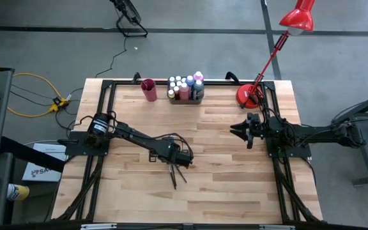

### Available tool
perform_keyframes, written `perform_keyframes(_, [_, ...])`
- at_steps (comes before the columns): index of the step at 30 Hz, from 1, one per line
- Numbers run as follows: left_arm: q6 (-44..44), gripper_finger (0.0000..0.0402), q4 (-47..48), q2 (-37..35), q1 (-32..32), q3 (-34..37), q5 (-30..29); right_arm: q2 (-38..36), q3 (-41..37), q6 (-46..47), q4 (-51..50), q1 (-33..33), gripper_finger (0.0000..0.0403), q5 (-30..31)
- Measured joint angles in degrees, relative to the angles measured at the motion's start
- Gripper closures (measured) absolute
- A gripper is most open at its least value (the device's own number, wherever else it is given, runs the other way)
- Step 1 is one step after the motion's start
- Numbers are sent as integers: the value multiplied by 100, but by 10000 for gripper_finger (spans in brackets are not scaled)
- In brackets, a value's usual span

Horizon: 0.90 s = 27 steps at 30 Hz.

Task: Pick & Place Paint Supplies
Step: Put the black paint brush into the pink cup

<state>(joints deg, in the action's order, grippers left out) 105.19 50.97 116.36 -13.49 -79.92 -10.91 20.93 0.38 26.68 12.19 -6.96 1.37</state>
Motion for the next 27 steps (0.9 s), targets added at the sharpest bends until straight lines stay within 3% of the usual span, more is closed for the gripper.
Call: perform_keyframes(27, [-515, 372, 369, 4, 220, 9, -53, 1, -1, 0, -2, 0, 280, -2])
